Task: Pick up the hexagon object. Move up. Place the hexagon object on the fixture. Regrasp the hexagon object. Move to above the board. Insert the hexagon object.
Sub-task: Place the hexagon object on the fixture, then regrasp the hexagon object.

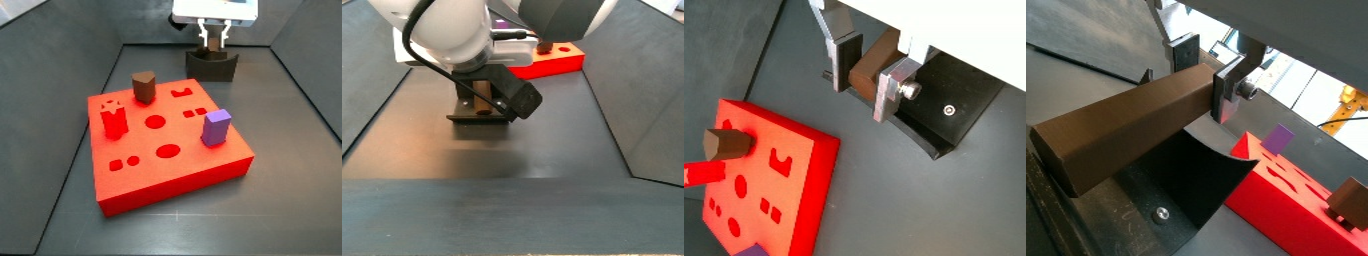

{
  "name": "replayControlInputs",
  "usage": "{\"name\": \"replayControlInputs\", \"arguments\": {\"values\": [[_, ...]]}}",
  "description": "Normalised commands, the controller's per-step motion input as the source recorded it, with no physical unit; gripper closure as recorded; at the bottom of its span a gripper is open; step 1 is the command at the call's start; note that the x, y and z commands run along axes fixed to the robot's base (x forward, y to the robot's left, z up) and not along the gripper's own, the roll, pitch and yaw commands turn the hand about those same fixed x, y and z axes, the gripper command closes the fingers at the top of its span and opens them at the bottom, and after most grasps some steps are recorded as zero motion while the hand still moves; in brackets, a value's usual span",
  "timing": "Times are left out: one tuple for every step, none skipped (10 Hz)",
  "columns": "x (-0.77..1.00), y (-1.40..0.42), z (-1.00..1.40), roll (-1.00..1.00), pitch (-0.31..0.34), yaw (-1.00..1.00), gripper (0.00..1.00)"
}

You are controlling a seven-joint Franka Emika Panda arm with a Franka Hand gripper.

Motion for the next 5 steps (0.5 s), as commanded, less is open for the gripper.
{"name": "replayControlInputs", "arguments": {"values": [[0.0, 0.0, 0.0, 0.0, 0.0, 0.0, 0.0], [0.0, 0.0, 1.0, -0.12, 0.022, 0.02, 0.0], [0.0, 0.0, 1.0, -0.11, 0.023, 0.02, 0.0], [-0.02, 0.01, 1.0, -0.06, 0.032, 0.02, 0.0], [-0.02, 0.01, 1.0, -0.04, 0.038, 0.02, 0.0]]}}
